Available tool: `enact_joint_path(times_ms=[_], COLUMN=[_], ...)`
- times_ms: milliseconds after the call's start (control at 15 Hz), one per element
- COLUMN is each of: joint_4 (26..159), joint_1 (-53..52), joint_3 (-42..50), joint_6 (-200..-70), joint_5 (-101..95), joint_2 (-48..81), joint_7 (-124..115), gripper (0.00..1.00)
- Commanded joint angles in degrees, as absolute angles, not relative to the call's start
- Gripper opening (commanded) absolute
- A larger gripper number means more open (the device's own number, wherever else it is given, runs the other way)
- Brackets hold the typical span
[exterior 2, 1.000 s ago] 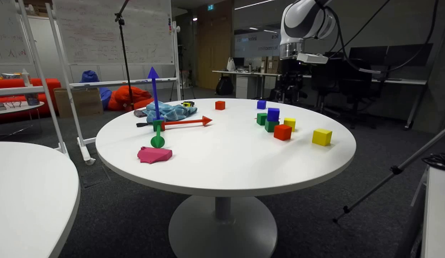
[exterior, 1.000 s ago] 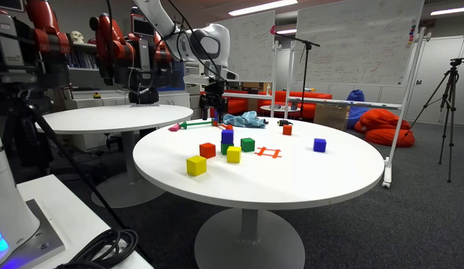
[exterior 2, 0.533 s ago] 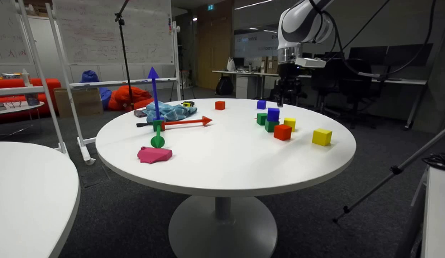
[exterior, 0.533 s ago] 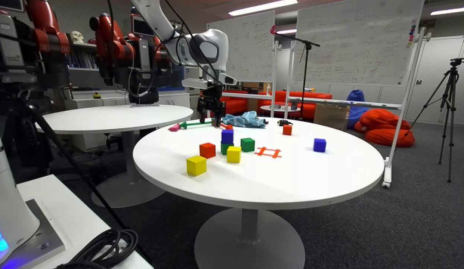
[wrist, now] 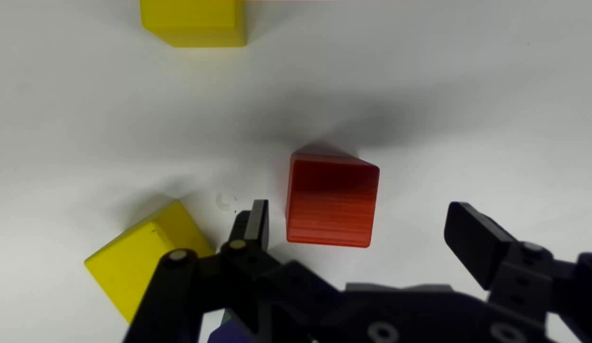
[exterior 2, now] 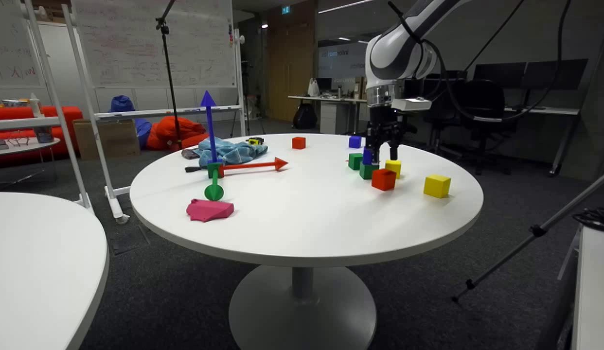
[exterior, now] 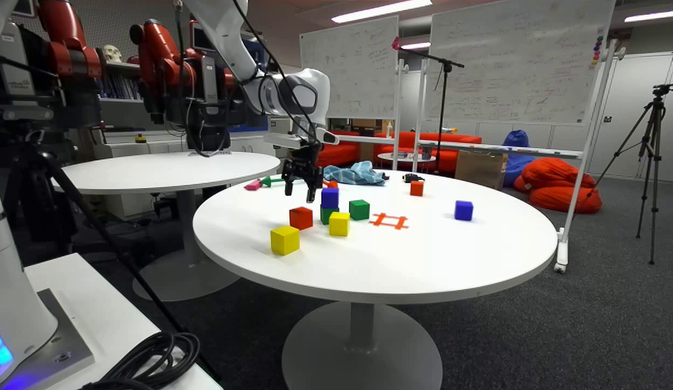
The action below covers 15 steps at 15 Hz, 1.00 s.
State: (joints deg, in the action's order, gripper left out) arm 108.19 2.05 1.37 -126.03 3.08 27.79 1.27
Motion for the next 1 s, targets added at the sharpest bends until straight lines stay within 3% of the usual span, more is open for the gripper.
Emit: enact_joint_path(times_ms=[0,733,800,933], joint_4=[105.4,104.9,105.0,104.9], joint_1=[2.2,2.2,2.2,2.0], joint_3=[1.3,1.2,1.1,1.3], joint_6=[-123.2,-122.7,-122.9,-122.8], joint_5=[2.0,1.6,1.5,1.0], joint_2=[30.3,34.1,34.2,34.4], joint_7=[1.7,2.2,2.6,2.3], gripper=[1.00,1.00,0.75,0.68])
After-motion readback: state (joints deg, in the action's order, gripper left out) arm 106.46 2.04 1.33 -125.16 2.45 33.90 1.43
